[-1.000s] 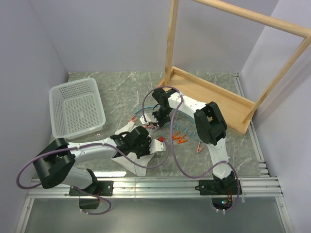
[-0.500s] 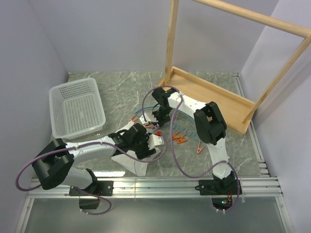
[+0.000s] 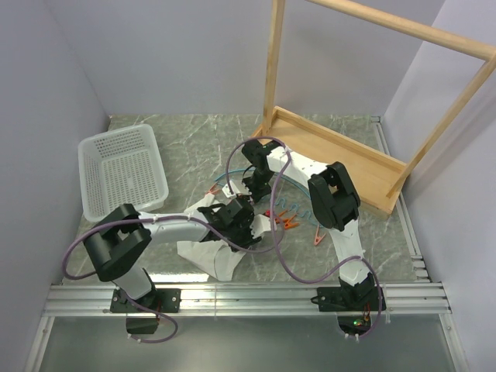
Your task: Clip the underwear to the hanger
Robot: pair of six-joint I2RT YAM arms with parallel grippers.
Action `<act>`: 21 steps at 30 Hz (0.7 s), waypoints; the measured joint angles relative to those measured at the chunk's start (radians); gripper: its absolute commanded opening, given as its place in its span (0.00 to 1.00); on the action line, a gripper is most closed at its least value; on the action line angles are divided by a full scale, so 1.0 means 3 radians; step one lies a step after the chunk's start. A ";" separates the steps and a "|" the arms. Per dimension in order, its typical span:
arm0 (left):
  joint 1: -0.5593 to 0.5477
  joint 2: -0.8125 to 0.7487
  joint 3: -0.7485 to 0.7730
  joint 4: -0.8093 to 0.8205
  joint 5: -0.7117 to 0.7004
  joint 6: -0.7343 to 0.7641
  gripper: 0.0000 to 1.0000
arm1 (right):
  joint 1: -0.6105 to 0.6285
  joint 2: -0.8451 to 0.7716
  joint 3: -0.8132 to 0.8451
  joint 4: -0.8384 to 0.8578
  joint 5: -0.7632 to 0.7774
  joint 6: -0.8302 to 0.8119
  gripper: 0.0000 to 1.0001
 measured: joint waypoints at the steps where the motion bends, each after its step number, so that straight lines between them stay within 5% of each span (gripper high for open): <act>1: -0.0004 0.0046 0.0047 -0.0009 -0.0006 -0.0005 0.27 | 0.0000 0.0003 0.0000 0.0000 0.0000 0.0001 0.00; 2: -0.0004 0.0088 0.0095 -0.0023 -0.0011 -0.0014 0.14 | 0.0000 0.0003 0.0000 -0.0001 0.0000 0.0000 0.00; 4: -0.0004 0.0145 0.0164 -0.0039 -0.0037 -0.0048 0.01 | 0.0000 0.0006 0.0001 -0.0003 0.0000 0.0000 0.00; 10: -0.0003 0.0017 0.0024 0.0022 -0.0111 -0.0137 0.00 | 0.0000 0.0038 0.0027 -0.0019 0.0000 0.0001 0.00; 21: 0.0202 -0.1180 -0.0656 0.0047 -0.0228 -0.0122 0.00 | -0.0006 0.0061 0.0113 -0.0064 -0.0045 0.0018 0.00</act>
